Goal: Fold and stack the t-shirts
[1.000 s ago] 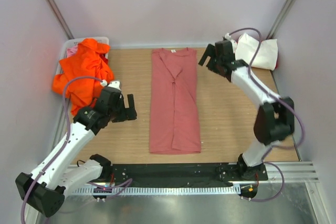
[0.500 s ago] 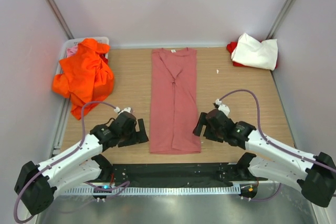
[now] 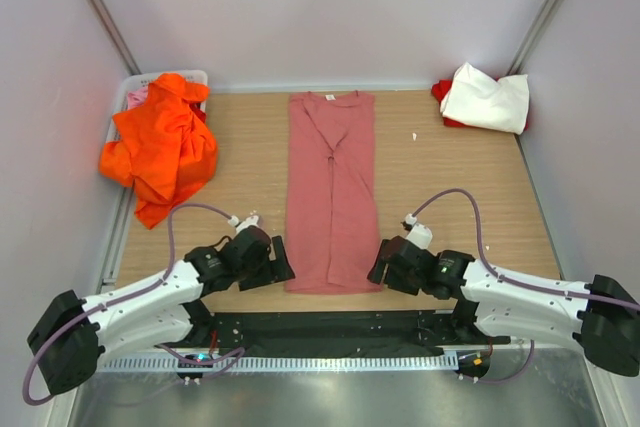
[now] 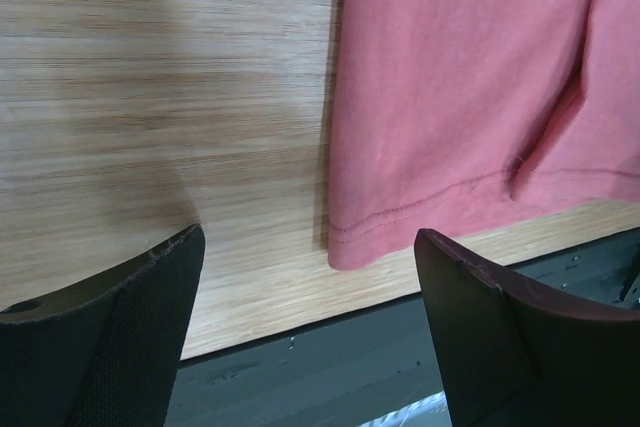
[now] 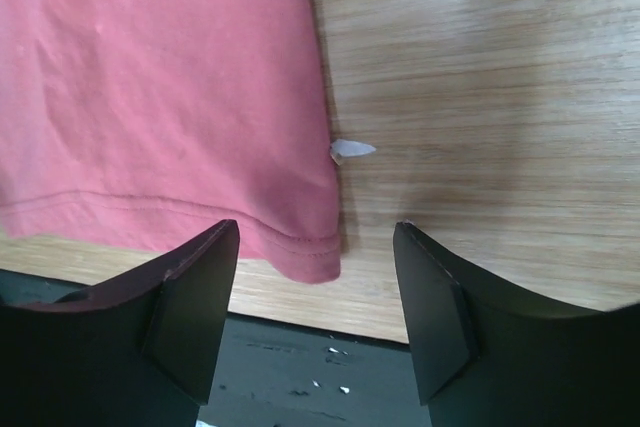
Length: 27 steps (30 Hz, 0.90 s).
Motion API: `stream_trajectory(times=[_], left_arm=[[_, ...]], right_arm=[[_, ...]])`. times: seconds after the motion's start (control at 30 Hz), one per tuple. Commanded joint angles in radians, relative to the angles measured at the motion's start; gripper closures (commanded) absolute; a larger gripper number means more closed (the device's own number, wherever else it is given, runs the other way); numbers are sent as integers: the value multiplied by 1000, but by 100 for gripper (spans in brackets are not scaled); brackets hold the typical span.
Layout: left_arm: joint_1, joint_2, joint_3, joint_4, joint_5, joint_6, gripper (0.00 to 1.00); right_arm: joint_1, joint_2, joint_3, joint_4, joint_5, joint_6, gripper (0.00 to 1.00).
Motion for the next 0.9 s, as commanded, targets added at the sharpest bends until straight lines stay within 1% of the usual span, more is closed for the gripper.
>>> stream_trajectory(times=[0.0, 0.1, 0.17, 0.23, 0.3, 0.4, 0.43, 0.53, 0.77, 0.87], left_arm=[[-24, 37, -12, 81, -13, -43, 14], [-53, 62, -10, 96, -22, -62, 16], [-69, 75, -9, 104, -24, -78, 17], [-81, 82, -3, 104, -21, -85, 22], [-95, 80, 5, 101, -24, -95, 23], [-119, 83, 10, 85, -41, -116, 27], [-129, 89, 8, 81, -47, -119, 30], [-138, 108, -3, 76, -55, -133, 38], [-150, 86, -30, 104, -64, -141, 47], [-150, 82, -26, 107, -71, -126, 56]], right_arm=[[12, 18, -17, 74, 43, 44, 31], [20, 32, -23, 91, 42, 49, 35], [21, 37, -23, 91, 46, 47, 41], [23, 34, -23, 91, 46, 47, 46], [24, 31, -23, 91, 49, 47, 48], [24, 32, -25, 92, 49, 47, 53], [26, 34, -25, 93, 49, 47, 56], [26, 32, -28, 96, 46, 49, 62], [29, 18, -39, 88, 49, 53, 71], [29, 18, -43, 93, 45, 56, 75]])
